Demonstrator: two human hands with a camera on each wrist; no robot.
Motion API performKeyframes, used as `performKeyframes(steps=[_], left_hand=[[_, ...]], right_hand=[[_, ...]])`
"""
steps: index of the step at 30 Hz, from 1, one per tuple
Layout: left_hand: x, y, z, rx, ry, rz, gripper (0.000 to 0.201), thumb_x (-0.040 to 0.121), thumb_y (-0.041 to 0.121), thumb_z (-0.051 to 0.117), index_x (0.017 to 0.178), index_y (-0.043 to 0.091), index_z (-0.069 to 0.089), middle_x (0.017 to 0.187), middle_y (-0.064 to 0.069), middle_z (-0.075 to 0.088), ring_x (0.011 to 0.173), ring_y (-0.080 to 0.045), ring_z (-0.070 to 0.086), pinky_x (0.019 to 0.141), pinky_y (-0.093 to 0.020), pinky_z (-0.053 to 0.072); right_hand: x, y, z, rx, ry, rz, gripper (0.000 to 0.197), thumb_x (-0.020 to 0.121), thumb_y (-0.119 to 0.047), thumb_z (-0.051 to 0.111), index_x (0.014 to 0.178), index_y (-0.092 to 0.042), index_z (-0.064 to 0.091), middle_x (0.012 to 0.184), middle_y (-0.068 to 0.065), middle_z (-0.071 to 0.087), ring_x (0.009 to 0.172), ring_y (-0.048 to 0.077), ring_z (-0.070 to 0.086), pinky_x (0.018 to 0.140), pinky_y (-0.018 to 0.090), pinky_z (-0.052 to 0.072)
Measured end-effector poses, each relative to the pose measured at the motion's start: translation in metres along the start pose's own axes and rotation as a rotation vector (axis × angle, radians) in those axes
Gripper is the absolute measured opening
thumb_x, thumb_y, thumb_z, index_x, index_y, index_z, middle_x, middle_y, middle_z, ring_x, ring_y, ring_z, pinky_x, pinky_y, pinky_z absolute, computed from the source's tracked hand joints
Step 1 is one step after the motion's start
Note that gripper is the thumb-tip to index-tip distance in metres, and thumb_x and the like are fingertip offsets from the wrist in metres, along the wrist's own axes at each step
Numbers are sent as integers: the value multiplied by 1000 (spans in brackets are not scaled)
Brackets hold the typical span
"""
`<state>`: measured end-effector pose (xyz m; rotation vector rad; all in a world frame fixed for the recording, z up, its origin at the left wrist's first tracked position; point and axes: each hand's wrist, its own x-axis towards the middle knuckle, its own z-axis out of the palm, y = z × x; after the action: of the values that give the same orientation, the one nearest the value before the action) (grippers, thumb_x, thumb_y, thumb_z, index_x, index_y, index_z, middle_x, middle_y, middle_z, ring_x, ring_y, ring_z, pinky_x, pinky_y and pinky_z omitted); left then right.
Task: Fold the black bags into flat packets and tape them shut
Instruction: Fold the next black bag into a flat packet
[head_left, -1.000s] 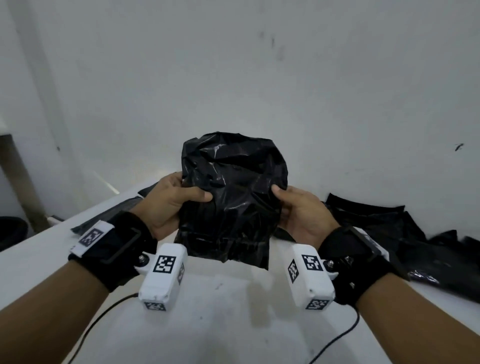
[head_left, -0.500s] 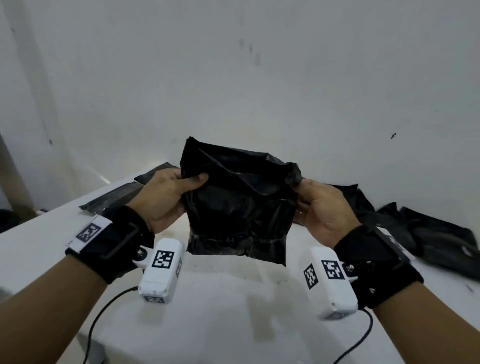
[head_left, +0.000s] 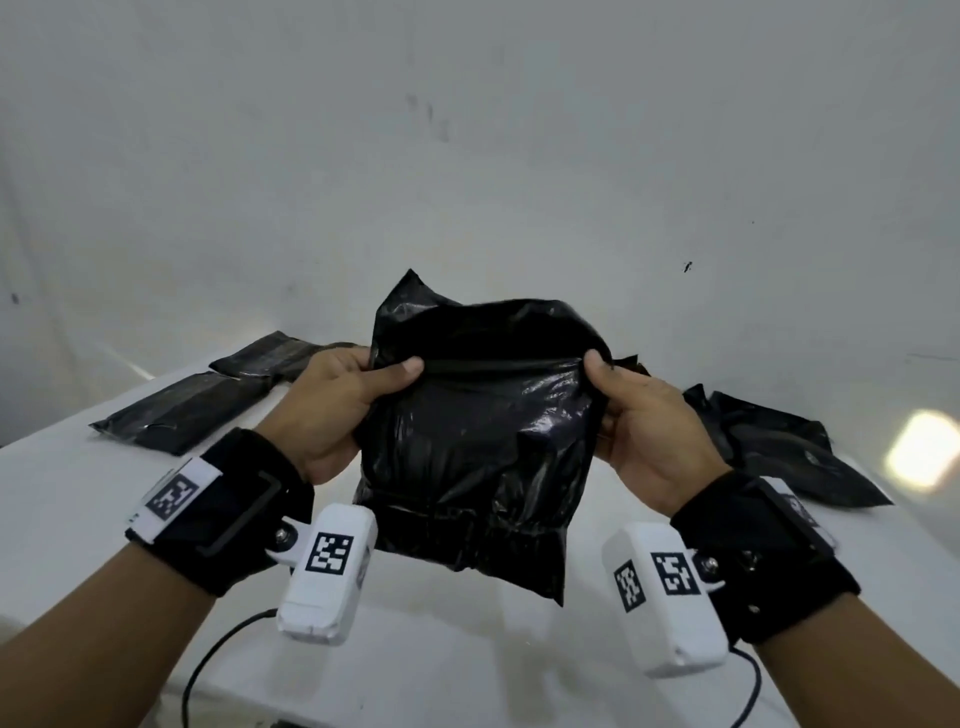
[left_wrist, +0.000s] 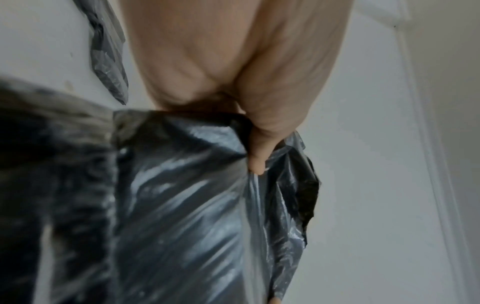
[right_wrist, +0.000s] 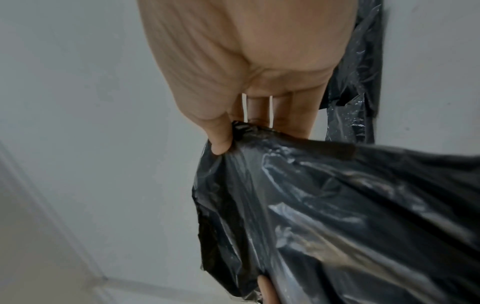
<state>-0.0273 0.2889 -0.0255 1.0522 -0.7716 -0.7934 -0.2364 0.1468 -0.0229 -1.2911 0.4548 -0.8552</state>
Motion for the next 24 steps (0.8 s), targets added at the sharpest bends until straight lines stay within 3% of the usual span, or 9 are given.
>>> performKeyframes(steps=[5, 8, 11, 15, 18, 20, 22, 23, 24], left_hand=[[-8, -4, 0, -36, -20, -12, 21, 93, 5, 57, 106, -10, 66, 98, -20, 73, 79, -21, 73, 73, -27, 60], [-11, -6, -3, -63, -28, -5, 26, 88, 7, 59, 109, -7, 67, 104, -20, 73, 87, -23, 73, 77, -27, 59], [-11, -9, -5, -78, -20, 0, 32, 81, 11, 63, 107, -6, 68, 107, -18, 72, 91, -23, 72, 81, -28, 59], [-10, -13, -6, -94, -3, -5, 28, 80, 12, 62, 102, -4, 69, 102, -16, 74, 87, -21, 73, 83, -30, 59], [-9, -16, -7, -75, 17, -13, 20, 88, 8, 59, 101, -2, 70, 102, -15, 74, 87, -20, 73, 78, -28, 59], [-8, -17, -10, -63, 41, -24, 18, 93, 7, 56, 101, -2, 70, 102, -16, 74, 86, -21, 73, 77, -29, 60], [-6, -20, -13, -67, 52, -33, 18, 93, 6, 56, 101, -2, 70, 102, -17, 74, 86, -22, 73, 79, -30, 60], [-6, -21, -14, -79, 51, -37, 19, 93, 6, 56, 103, -3, 69, 103, -17, 74, 87, -23, 73, 80, -31, 60], [-5, -22, -15, -93, 48, -44, 20, 93, 6, 56, 105, -3, 69, 103, -17, 74, 87, -23, 73, 81, -31, 60]], right_hand=[[-4, -1, -9, 80, 33, -53, 16, 90, -9, 63, 103, -7, 72, 97, 10, 74, 81, 21, 70, 71, 32, 59], [-2, -6, -13, 185, 81, -82, 19, 91, 3, 56, 94, -10, 70, 88, 8, 74, 73, 19, 71, 65, 30, 59], [-1, -10, -11, 220, 87, -104, 21, 92, 4, 54, 90, -12, 68, 85, 8, 73, 72, 19, 70, 61, 28, 58], [2, -9, -4, 190, 119, -106, 16, 92, -1, 56, 94, -11, 68, 86, 8, 72, 71, 20, 68, 62, 28, 57], [4, -4, -3, 171, 105, -68, 12, 92, -18, 62, 99, -13, 69, 90, 8, 70, 75, 20, 66, 67, 31, 58], [4, 2, -6, 141, 40, -27, 21, 85, -29, 68, 104, -19, 69, 99, 7, 69, 85, 22, 65, 77, 35, 57], [2, 12, -9, 135, -56, 75, 48, 71, -39, 80, 114, -22, 66, 105, 5, 67, 94, 22, 63, 87, 40, 53], [2, 17, -9, 134, -84, 119, 57, 68, -40, 83, 118, -21, 64, 108, 5, 66, 97, 22, 62, 90, 42, 52], [2, 23, -8, 136, -93, 141, 54, 71, -38, 82, 118, -20, 63, 108, 4, 66, 98, 23, 61, 91, 42, 51]])
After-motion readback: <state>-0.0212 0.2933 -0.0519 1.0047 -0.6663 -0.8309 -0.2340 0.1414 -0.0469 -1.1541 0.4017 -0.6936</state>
